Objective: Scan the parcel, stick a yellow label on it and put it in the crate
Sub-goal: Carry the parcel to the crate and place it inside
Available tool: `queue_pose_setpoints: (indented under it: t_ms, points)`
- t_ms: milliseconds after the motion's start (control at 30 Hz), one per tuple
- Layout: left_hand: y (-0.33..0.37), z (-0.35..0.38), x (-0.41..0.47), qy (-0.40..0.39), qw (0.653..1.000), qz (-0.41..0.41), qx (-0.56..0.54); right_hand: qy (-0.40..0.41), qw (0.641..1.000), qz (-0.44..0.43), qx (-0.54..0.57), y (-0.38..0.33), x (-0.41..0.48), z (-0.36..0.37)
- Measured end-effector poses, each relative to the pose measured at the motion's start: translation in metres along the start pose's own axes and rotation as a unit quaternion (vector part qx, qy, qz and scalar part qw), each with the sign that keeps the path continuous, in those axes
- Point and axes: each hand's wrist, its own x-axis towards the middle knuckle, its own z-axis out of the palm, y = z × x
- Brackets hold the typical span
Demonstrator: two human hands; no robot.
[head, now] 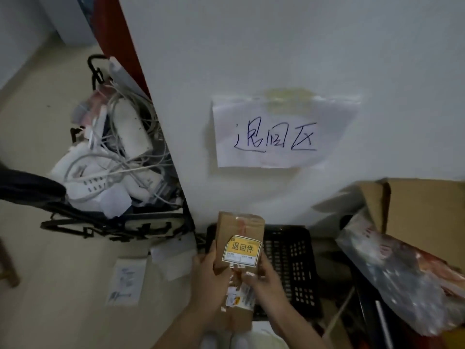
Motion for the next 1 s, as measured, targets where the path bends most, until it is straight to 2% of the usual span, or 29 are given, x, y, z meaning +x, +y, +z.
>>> queue_pose_setpoints:
  t_ms: [267, 533, 700, 867, 1000]
  points:
    - [-0.091, 0.061, 0.070, -0.002, 0.997, -0.077, 0.013, 0.019, 0.999, 0.039, 0.002, 0.098, 0.106, 0.006]
    - [-0.164, 0.107, 0.122, -0.003, 0.995, -0.101, -0.005, 0.037, 0.989, 0.141, 0.036, 0.184, 0.175, 0.014]
    - [-0.202, 0.129, 0.155, -0.005, 0.989, -0.142, 0.049, -0.005, 0.990, 0.127, 0.063, 0.223, 0.206, 0.027]
    - [-0.235, 0.151, 0.176, -0.044, 0.986, -0.155, 0.052, 0.009, 0.989, 0.131, 0.075, 0.263, 0.235, 0.032]
    - [-0.238, 0.156, 0.185, -0.069, 0.985, -0.155, 0.012, 0.005, 0.989, 0.126, 0.074, 0.275, 0.246, 0.032]
